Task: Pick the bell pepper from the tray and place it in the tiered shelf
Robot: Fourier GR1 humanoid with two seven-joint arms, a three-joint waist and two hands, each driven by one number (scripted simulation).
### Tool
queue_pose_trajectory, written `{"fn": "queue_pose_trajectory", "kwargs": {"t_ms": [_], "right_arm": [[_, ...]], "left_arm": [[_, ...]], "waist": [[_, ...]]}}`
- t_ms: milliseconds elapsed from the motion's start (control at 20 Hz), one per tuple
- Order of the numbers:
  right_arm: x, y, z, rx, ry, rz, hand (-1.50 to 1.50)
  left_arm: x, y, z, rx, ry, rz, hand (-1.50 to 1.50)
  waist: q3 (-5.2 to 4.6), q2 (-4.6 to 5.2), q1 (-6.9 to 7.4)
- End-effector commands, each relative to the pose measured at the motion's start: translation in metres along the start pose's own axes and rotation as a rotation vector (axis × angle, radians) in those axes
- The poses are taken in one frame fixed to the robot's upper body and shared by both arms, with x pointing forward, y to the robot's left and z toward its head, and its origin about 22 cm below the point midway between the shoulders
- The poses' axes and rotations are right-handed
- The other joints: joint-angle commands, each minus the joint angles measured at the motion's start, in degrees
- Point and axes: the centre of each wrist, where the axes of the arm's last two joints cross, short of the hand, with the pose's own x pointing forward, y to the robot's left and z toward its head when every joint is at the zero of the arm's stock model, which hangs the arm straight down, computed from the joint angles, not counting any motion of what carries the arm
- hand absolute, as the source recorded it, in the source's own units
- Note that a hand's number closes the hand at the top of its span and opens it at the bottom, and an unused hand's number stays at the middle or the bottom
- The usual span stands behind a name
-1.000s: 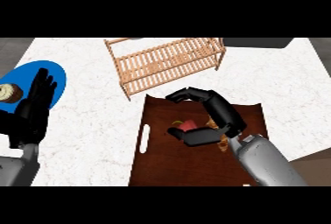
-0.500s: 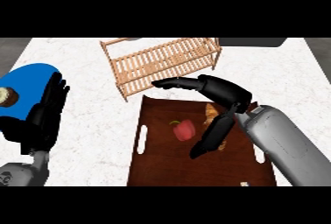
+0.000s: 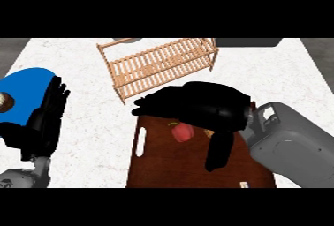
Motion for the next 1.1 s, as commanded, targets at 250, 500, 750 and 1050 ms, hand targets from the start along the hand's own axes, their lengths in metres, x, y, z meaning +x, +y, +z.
{"fn": "queue_pose_trajectory", "kwargs": {"t_ms": [250, 500, 750, 1050], "right_arm": [[0.057, 0.05, -0.015, 0.026, 0.227, 0.279, -1.5], [0.046, 0.07, -0.048, 0.043, 0.312, 0.413, -1.5], [0.039, 0.117, -0.051, 0.089, 0.44, 0.563, -1.5], [0.01, 0.114, -0.046, 0.061, 0.467, 0.531, -1.5]], "left_arm": [[0.017, 0.0, -0.011, 0.006, -0.004, -0.006, 0.0], [0.021, -0.013, -0.008, -0.007, -0.002, 0.009, 0.0], [0.011, -0.002, -0.003, -0.001, -0.013, -0.001, 0.0], [-0.005, -0.007, -0.005, 0.012, -0.003, -0.007, 0.0]], "waist": [[0.06, 0.54, -0.47], [0.08, 0.83, 0.5], [0.07, 0.78, 0.49], [0.07, 0.85, 0.26]]}}
